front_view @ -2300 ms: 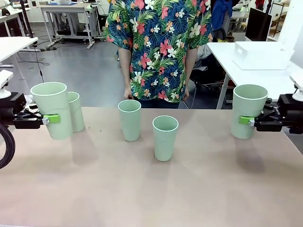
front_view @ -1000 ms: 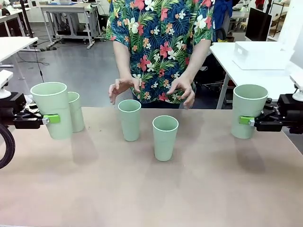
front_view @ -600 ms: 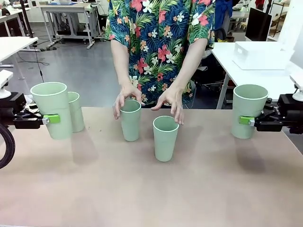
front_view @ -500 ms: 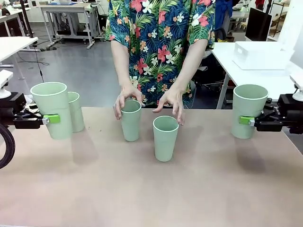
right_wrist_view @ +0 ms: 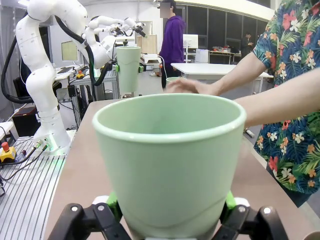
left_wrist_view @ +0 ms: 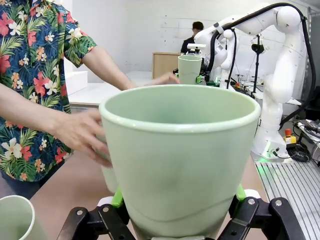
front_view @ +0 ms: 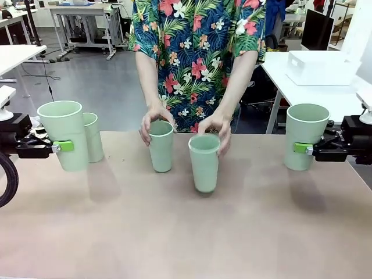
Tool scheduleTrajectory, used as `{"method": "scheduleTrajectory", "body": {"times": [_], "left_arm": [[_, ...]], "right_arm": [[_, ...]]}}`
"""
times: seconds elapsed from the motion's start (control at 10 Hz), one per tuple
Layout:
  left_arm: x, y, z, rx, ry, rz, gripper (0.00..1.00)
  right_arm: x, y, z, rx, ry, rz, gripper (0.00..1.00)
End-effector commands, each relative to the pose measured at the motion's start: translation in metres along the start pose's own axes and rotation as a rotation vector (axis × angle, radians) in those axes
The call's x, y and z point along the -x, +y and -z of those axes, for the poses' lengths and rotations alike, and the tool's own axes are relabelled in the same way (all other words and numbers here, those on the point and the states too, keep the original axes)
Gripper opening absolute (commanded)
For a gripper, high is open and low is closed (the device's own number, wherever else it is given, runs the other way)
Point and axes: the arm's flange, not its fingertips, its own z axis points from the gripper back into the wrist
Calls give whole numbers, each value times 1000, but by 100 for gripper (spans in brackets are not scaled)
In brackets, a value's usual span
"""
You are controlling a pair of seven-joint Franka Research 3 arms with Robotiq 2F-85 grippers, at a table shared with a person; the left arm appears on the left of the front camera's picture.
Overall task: Stack the cups and store them in the basket.
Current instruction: Place the stack of Reusable plastic cups into the Pantry Basket.
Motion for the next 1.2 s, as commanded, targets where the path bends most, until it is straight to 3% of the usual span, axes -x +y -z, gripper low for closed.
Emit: {"method": "scheduleTrajectory", "body": {"times": [0.0, 1.1], "left_arm": [[-2, 0, -1, 0, -5, 4, 87], [-2, 0, -1, 0, -5, 4, 87]], "right_arm": [[-2, 0, 0, 0, 0, -5, 85], [-2, 0, 0, 0, 0, -5, 85]]}}
